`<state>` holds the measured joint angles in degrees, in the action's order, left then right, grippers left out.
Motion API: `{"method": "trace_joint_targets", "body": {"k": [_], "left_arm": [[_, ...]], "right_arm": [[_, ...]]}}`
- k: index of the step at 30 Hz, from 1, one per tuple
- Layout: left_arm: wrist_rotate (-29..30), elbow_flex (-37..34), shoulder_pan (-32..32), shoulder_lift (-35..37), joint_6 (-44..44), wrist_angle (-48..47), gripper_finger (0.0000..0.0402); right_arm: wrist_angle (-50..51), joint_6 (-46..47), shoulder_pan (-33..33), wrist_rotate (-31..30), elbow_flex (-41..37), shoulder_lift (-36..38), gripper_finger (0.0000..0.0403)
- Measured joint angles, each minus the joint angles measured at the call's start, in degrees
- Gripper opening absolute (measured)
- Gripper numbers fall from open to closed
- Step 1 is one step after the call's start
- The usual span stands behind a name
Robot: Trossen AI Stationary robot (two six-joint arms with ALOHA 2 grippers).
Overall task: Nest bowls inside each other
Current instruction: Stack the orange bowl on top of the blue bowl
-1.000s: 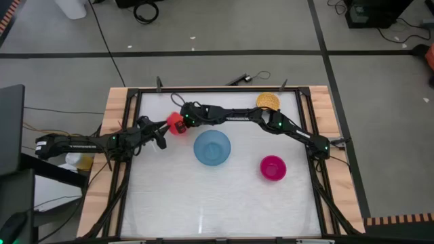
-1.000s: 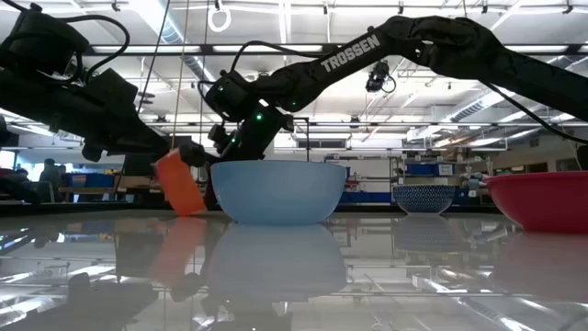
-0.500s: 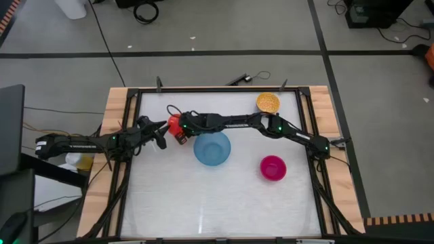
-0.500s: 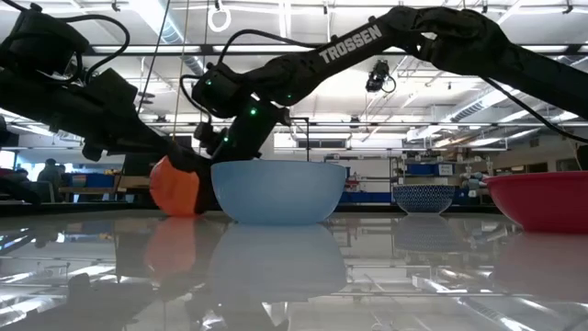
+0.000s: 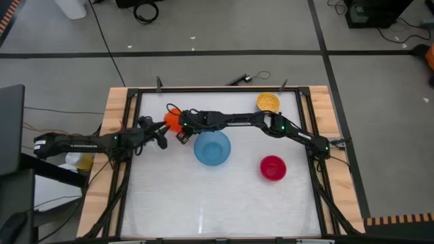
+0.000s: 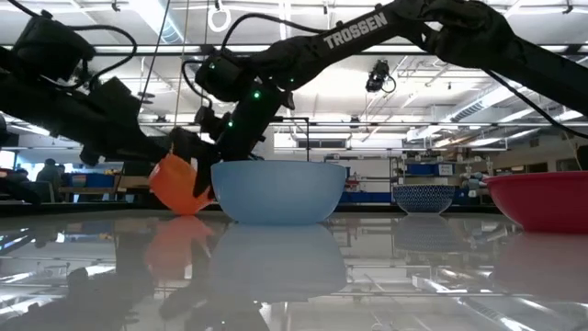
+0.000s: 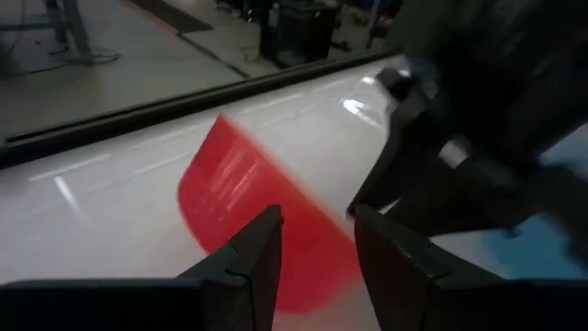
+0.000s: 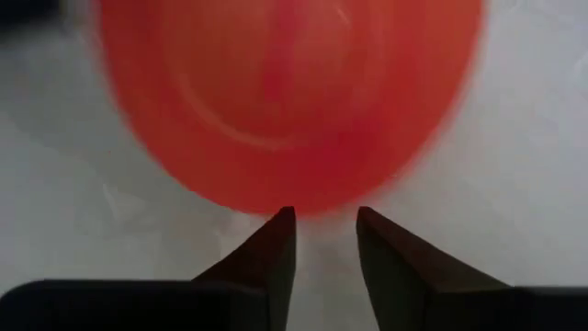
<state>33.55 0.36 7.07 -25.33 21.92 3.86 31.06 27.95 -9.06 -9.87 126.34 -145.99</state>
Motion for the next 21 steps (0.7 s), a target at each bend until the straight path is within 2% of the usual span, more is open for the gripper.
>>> {"method": "trace_joint_targets", "body": {"k": [4,8,12,21], "left_arm": [[0.06,0.0,1.13,-3.7,1.27,0.0,0.0141],[0.14,0.0,1.21,-6.0,1.42,0.21,0.0141],[0.29,0.0,1.21,-6.73,1.44,0.99,0.0141],[0.17,0.56,1.13,-6.89,0.65,0.97,0.0141]], "right_arm": [[-1.08,-3.29,0.0,-0.61,0.0,0.52,0.0151],[-4.08,-14.1,0.16,0.89,0.0,0.63,0.0161],[-4.38,-23.33,0.9,1.4,0.0,0.81,0.0161],[-5.74,-35.63,2.67,0.68,0.0,0.81,0.0162]]}}
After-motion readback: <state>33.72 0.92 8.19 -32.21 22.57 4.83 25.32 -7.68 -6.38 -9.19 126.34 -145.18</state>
